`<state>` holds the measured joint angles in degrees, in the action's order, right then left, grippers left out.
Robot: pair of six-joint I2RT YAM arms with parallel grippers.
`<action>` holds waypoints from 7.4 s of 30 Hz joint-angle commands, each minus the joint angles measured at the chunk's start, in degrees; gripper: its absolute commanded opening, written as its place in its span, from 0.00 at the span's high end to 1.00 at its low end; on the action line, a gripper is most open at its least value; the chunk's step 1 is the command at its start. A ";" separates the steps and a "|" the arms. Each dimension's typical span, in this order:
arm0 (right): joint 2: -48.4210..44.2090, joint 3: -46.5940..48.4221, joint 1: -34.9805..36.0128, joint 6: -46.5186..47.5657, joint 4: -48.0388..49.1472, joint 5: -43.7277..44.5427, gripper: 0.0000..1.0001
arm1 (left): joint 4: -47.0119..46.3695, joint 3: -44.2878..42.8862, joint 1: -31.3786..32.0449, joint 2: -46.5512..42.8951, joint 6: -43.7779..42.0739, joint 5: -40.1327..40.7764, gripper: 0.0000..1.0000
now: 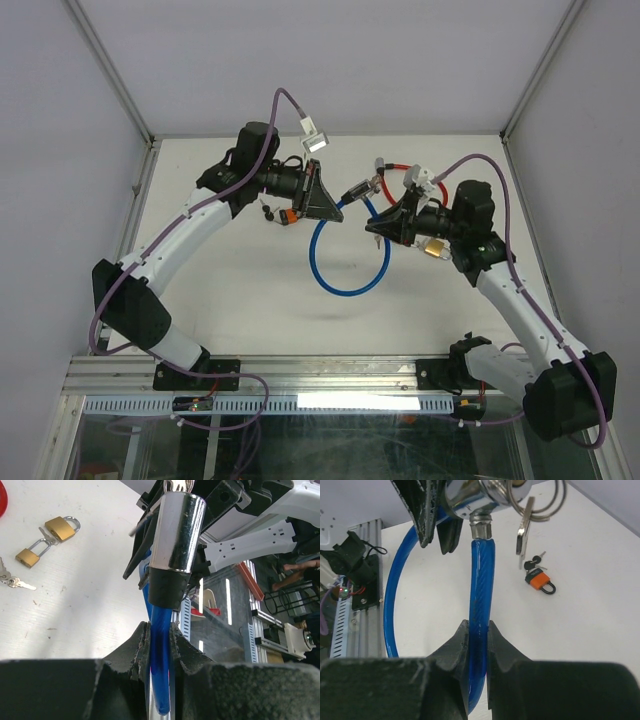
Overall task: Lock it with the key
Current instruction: Lock the lock.
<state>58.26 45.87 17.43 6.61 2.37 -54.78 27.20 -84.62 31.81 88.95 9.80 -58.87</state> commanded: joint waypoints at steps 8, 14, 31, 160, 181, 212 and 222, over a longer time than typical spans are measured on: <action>2.44 5.06 5.90 2.33 3.30 -4.76 1.00 | 3.65 -4.88 0.61 3.02 -1.90 -2.62 1.00; -3.31 2.14 6.01 1.00 9.33 17.27 1.00 | 9.32 -6.34 0.62 4.76 -3.90 7.03 1.00; -0.15 0.72 7.47 -1.00 12.02 -5.86 1.00 | 10.51 -9.39 1.58 5.65 -3.92 1.75 1.00; -0.95 -16.28 2.77 -20.81 50.71 25.44 1.00 | -76.30 16.42 30.89 9.44 5.72 96.54 0.70; -2.21 -14.03 1.79 -15.27 44.92 13.18 0.70 | -74.84 22.27 25.97 2.22 2.43 82.90 1.00; 10.54 1.33 -8.82 -47.44 34.08 -18.53 0.27 | -64.03 41.87 10.30 -15.77 -14.13 35.23 1.00; 12.36 0.70 -5.99 -47.22 32.10 -15.79 0.34 | -66.08 42.10 10.32 -14.53 -13.08 31.46 1.00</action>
<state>70.57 46.04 10.72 -39.16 32.23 -71.26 -33.39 -41.85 42.02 76.05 -2.02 -24.10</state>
